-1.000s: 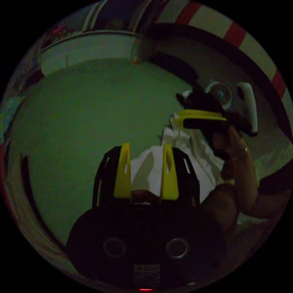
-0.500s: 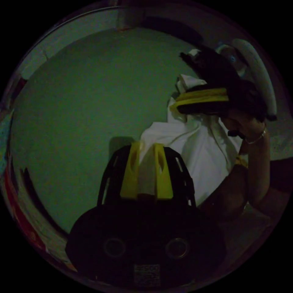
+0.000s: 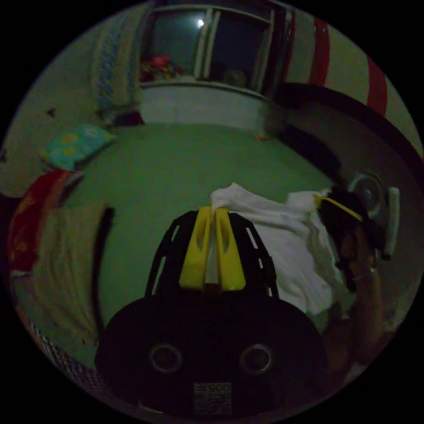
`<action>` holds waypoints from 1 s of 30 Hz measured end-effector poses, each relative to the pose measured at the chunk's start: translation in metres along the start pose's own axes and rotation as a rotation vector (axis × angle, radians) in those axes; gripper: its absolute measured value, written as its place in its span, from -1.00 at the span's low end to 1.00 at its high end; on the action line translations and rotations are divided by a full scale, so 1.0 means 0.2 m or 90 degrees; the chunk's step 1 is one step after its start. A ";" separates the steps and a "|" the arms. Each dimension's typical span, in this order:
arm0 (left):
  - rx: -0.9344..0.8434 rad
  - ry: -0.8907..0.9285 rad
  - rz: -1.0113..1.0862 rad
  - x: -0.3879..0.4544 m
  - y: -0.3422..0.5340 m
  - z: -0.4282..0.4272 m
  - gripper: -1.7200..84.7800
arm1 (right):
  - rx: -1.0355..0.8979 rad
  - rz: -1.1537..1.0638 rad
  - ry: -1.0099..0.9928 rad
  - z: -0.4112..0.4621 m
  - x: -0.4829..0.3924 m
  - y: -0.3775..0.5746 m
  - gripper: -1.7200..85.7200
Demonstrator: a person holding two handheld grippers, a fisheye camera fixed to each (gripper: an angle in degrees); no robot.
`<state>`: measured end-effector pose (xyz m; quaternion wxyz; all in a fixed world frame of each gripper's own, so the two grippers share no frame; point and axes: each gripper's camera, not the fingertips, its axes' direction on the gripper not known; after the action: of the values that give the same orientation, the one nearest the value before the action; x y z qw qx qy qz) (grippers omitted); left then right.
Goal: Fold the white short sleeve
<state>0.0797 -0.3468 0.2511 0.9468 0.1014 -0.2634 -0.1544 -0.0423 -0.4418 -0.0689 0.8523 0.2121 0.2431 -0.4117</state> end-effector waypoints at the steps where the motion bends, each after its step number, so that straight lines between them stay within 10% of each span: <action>1: 0.016 -0.070 -0.025 -0.04 0.00 -0.05 -0.91 | 0.014 0.027 0.045 0.00 0.03 0.00 -0.99; 10: -0.010 -0.151 -0.277 -0.47 0.09 -0.20 -0.86 | -0.124 0.156 0.055 0.18 0.25 -0.03 -0.88; 20: 0.008 -0.019 -0.204 -0.51 0.02 -0.30 -0.74 | -0.197 -0.021 -0.253 0.30 0.07 -0.12 -0.69; 30: -0.050 0.022 -0.127 -0.48 -0.02 -0.26 -0.75 | -0.304 -0.185 -0.190 0.56 -0.17 -0.21 -0.96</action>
<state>0.0288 -0.3122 0.1615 0.9345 0.0926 -0.2291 -0.2561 -0.0677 -0.5082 0.0339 0.8364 -0.0936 0.2328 -0.4874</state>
